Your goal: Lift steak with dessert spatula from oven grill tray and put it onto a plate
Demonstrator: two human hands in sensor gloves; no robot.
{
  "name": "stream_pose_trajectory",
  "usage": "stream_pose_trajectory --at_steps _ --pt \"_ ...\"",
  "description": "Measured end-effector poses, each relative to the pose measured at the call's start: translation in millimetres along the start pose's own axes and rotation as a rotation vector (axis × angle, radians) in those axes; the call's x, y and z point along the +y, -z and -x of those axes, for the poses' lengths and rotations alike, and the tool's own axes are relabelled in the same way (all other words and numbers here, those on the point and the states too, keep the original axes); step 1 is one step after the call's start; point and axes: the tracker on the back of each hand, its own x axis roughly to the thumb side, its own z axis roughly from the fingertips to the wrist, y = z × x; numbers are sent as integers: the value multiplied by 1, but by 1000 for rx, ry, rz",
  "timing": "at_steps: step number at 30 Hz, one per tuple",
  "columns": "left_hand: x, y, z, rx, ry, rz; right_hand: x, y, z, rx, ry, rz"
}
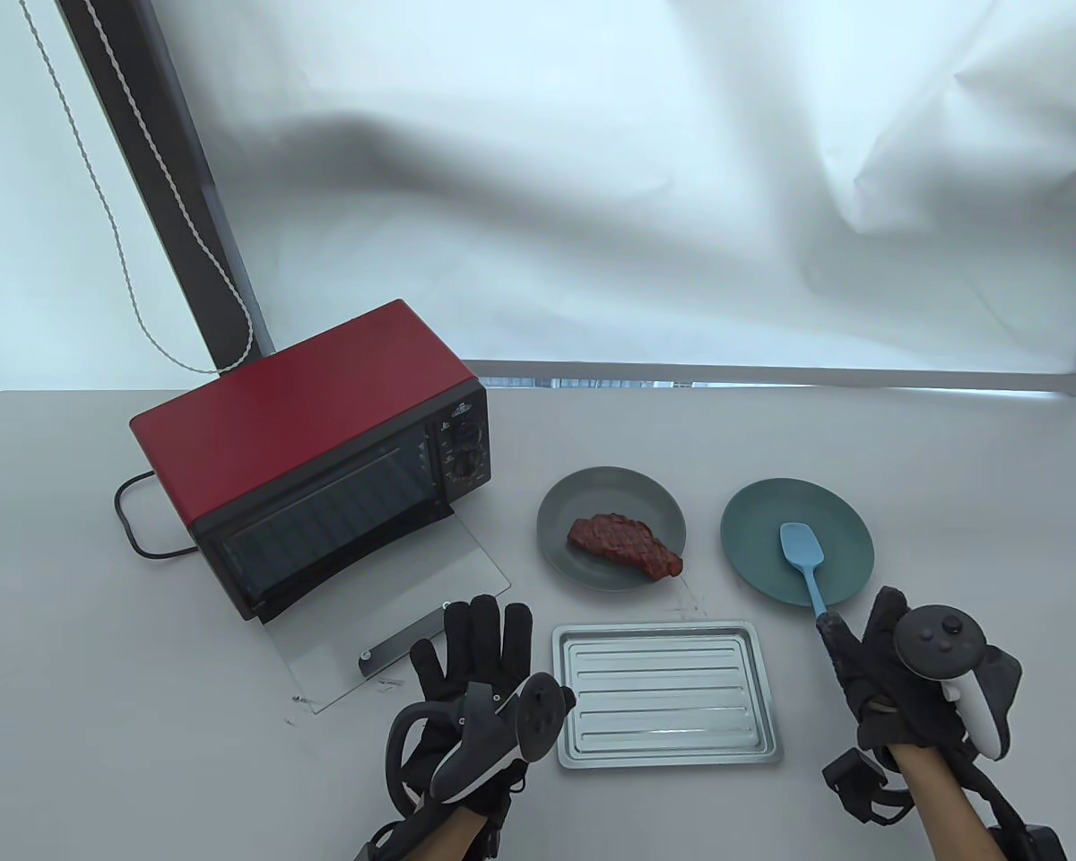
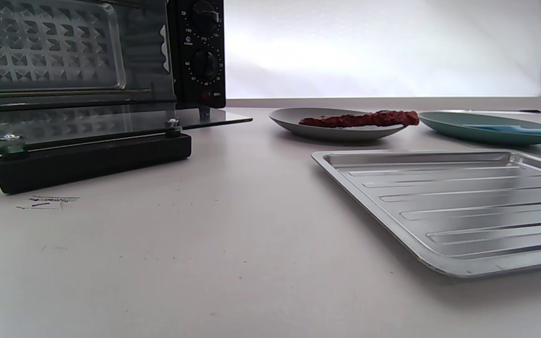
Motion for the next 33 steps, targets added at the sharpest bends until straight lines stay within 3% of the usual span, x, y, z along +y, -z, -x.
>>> stream_pose_trajectory --at_steps 15,33 --pt "0 0 0 3 0 1 12 -33 -42 -307 -239 207" --pt "8 4 28 146 -24 0 39 -53 -65 -521 -326 78"
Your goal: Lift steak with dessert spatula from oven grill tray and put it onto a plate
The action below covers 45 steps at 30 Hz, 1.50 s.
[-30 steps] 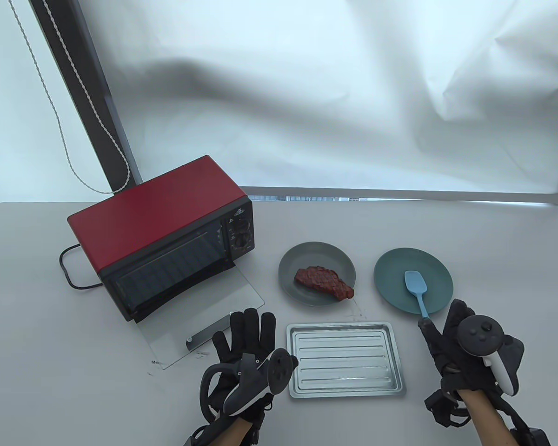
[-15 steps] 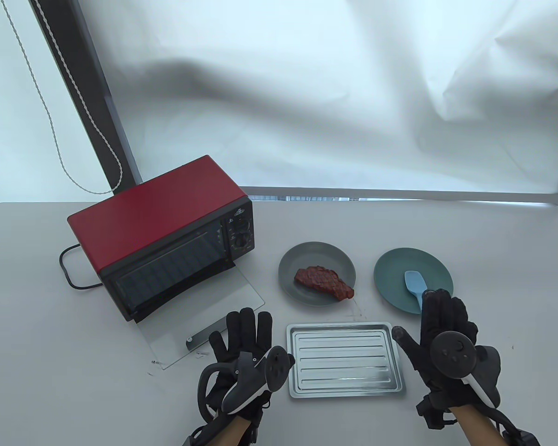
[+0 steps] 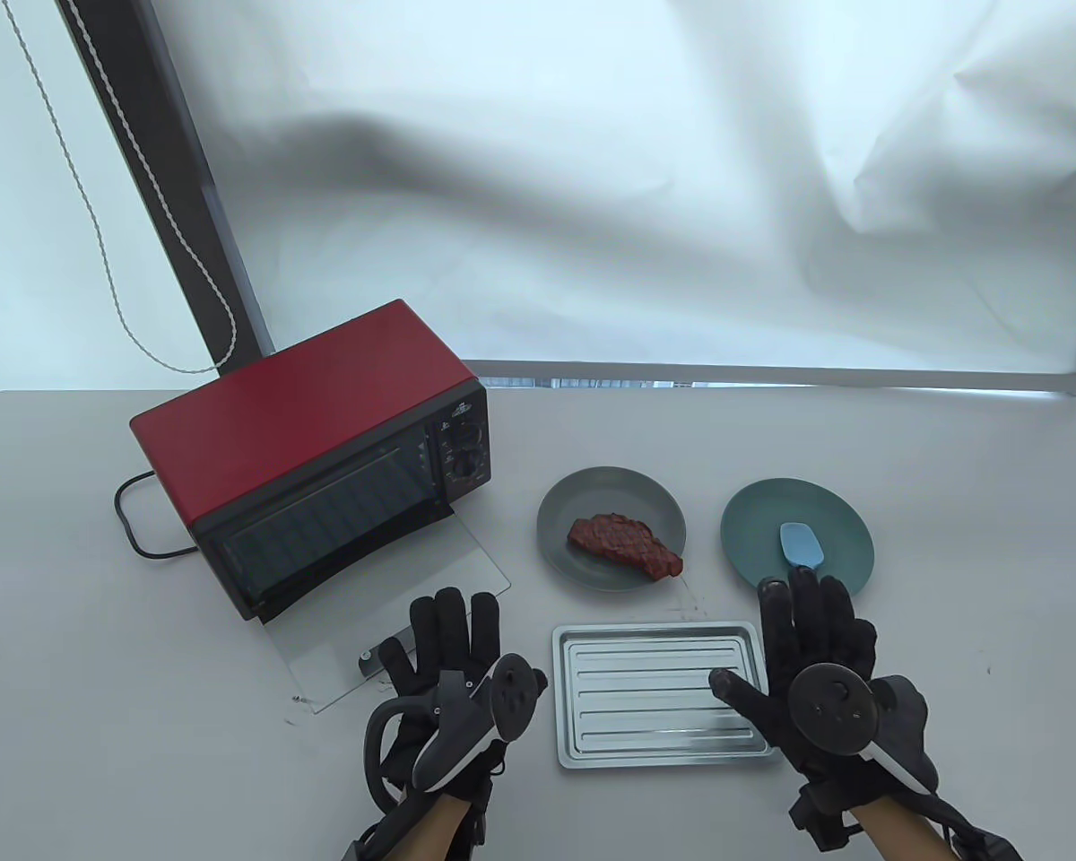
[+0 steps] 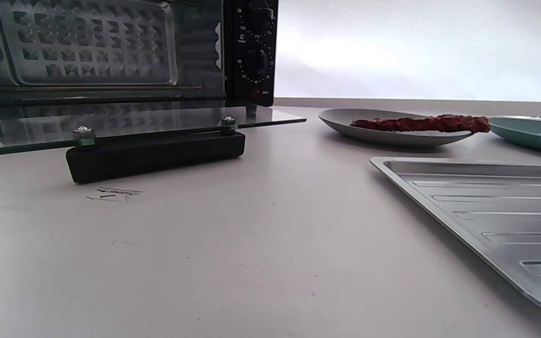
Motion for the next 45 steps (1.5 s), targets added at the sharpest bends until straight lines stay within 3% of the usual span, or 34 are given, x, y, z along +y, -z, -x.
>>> stream_pose_trajectory --at_steps 13,24,31,45 --pt "-5 14 34 181 12 14 3 -4 -13 -63 -33 -8" --pt "-14 24 88 378 -24 49 2 -3 -13 -50 -30 -22" --pt "-38 34 93 403 -8 168 2 -3 -13 -47 -30 -28" --pt "-48 40 79 343 1 235 1 -3 -13 -45 -19 -38"
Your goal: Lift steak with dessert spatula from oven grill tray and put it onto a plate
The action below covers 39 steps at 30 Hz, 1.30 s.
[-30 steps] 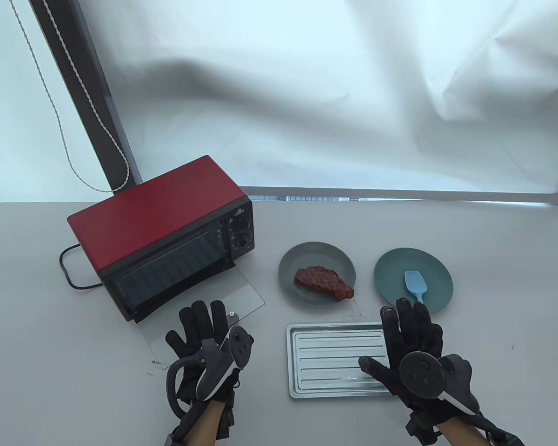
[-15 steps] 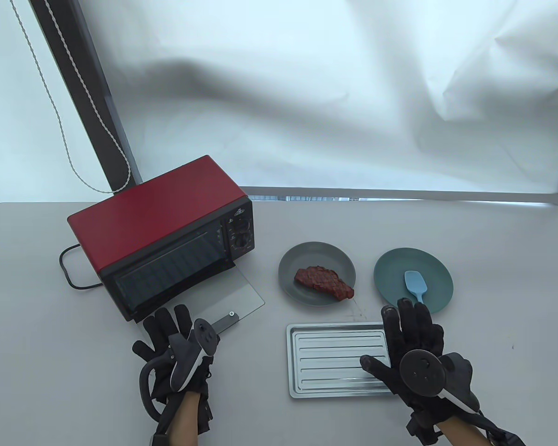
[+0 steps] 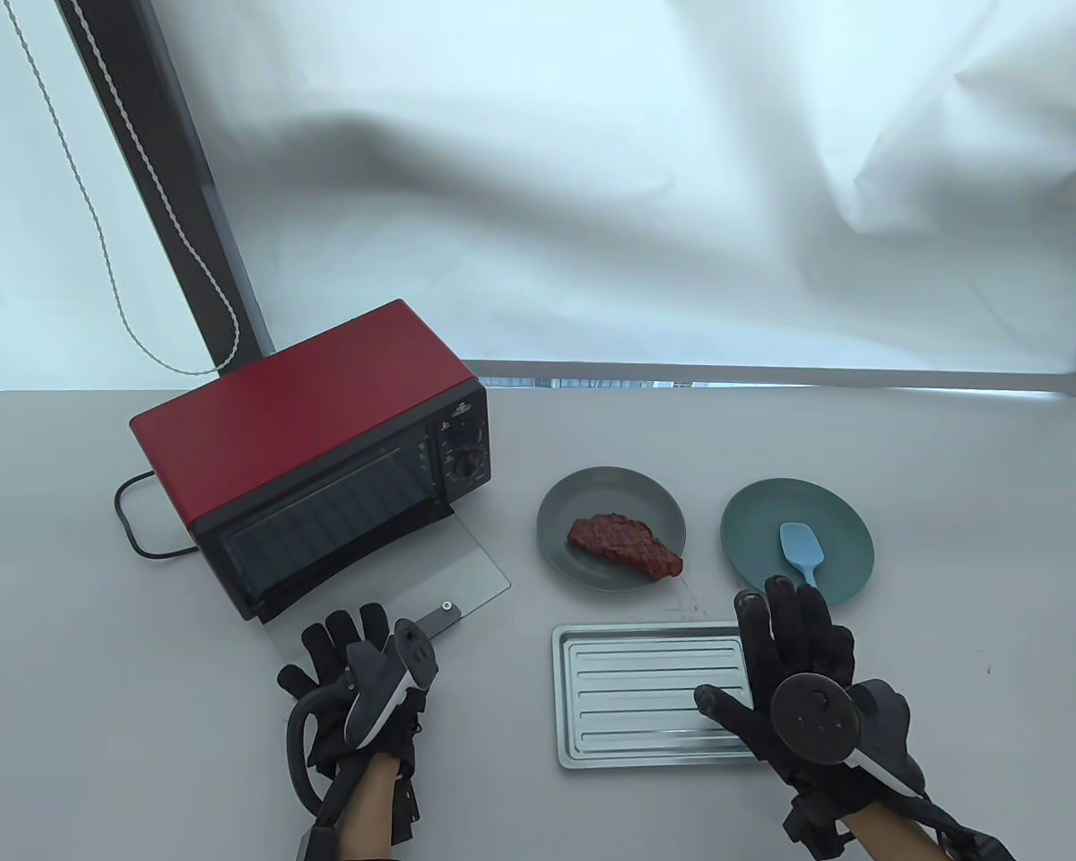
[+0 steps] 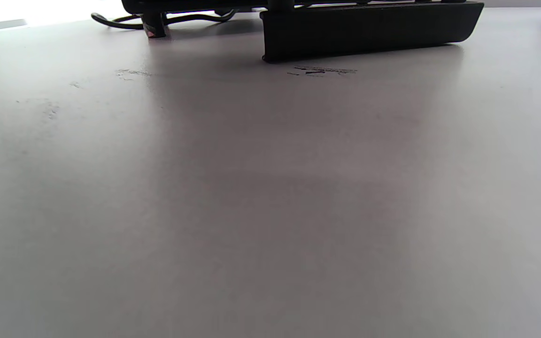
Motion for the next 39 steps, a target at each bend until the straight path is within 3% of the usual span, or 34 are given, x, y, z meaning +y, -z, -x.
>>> stream_pose_trajectory --at_steps 7,16,23,28,33,39 --pt "-3 5 -7 -2 47 45 -6 -1 1 7 2 30" --pt "1 12 -14 53 226 -65 -6 0 1 5 7 30" --pt "9 11 -16 23 304 -55 -6 0 1 8 7 33" --pt "25 3 -18 1 293 -85 -7 0 2 11 11 34" --pt "58 -1 -13 16 288 -209 -6 0 2 14 13 33" --pt "89 5 -9 40 257 -234 -7 0 3 24 16 37"
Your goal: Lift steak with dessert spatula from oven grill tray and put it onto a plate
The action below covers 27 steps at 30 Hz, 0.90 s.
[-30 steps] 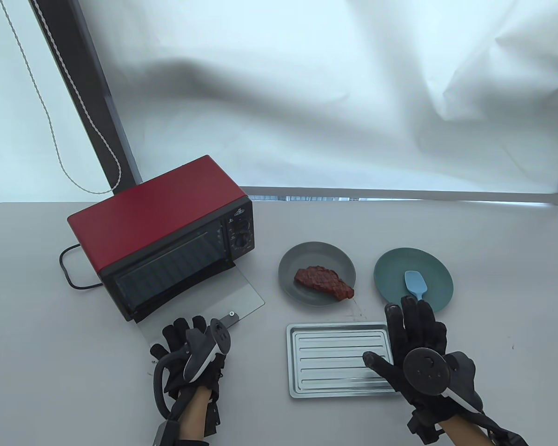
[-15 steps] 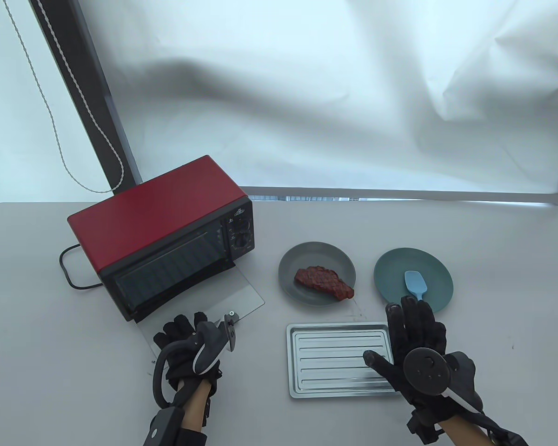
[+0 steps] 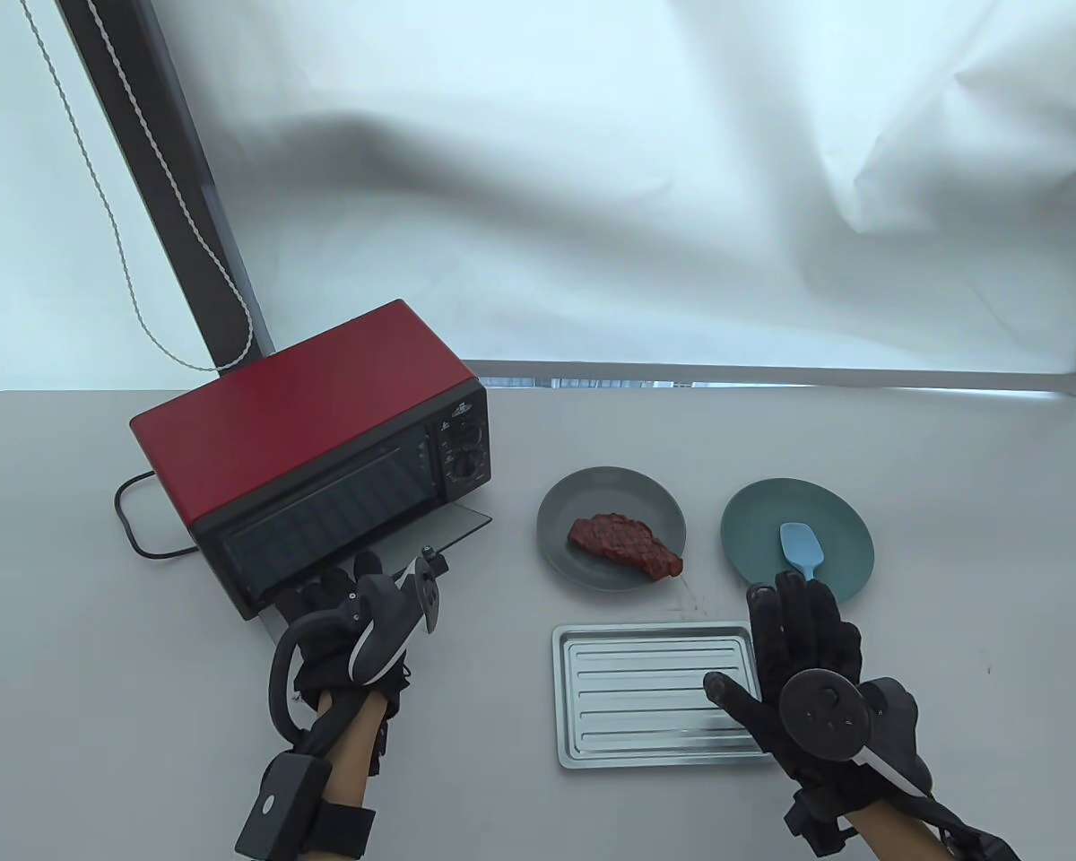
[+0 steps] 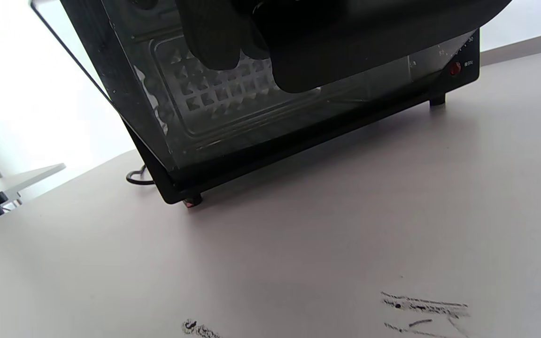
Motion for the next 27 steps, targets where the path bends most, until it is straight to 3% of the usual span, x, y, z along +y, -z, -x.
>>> stream_pose_trajectory --at_steps 4,9,15,27 --pt "7 6 5 27 17 -47 0 1 1 11 4 -2" --pt "6 6 0 70 220 -225 0 1 2 18 10 -8" --pt "2 13 8 128 243 -353 0 1 1 18 11 -15" --pt "13 29 19 207 196 -339 -3 3 4 29 34 -3"
